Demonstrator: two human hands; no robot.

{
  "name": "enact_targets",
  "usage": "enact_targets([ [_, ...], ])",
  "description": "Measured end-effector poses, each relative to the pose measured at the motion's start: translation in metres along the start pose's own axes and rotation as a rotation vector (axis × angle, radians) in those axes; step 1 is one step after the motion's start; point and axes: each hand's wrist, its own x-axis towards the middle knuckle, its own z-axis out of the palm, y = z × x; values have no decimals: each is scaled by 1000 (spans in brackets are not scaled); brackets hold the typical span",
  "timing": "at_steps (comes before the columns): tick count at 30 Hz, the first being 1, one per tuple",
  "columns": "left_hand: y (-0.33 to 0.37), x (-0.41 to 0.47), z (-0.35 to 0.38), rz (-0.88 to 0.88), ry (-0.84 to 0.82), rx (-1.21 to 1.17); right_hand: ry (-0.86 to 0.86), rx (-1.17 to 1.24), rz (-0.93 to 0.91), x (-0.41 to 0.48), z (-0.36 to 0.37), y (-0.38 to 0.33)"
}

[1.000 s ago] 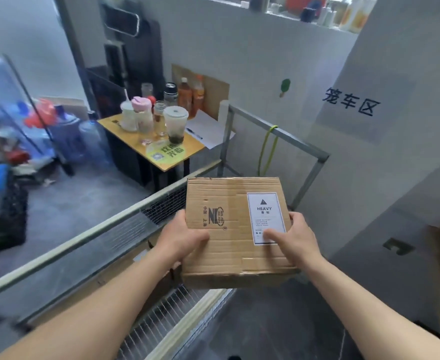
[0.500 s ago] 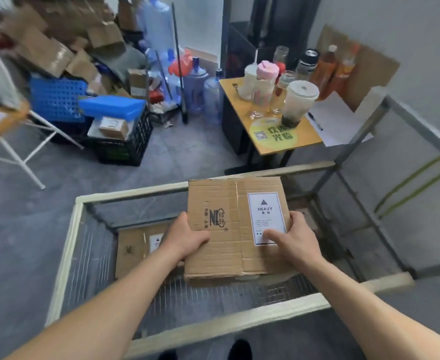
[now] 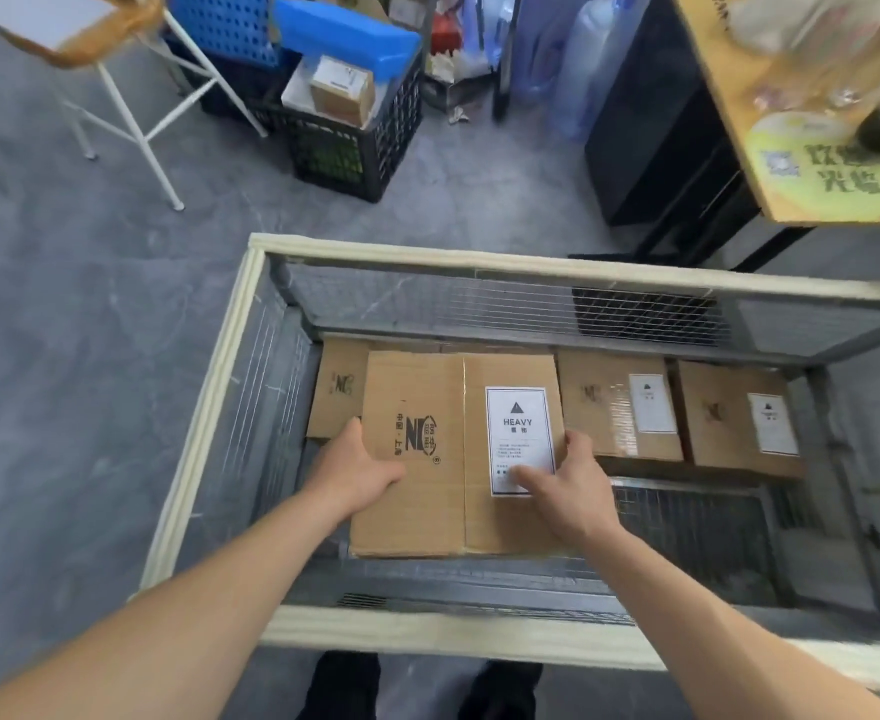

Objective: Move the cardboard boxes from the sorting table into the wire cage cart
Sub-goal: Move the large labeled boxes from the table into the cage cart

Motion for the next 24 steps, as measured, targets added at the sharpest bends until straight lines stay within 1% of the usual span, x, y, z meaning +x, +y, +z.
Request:
enact_targets([
  [5, -74, 45, -7, -79, 18, 4, -81, -31, 52, 19, 90, 9],
  [11, -138, 84, -5, -145, -5, 43, -141, -44, 93, 33, 157, 24],
  [14, -156, 98, -4, -165, 5, 41, -163, -54, 104, 38, 177, 28],
  [18, -168, 112, -7, -181, 14, 72, -144, -64, 93, 43, 197, 28],
  [24, -178, 110, -8, -190, 29, 128, -139, -87, 90, 35, 206, 29],
])
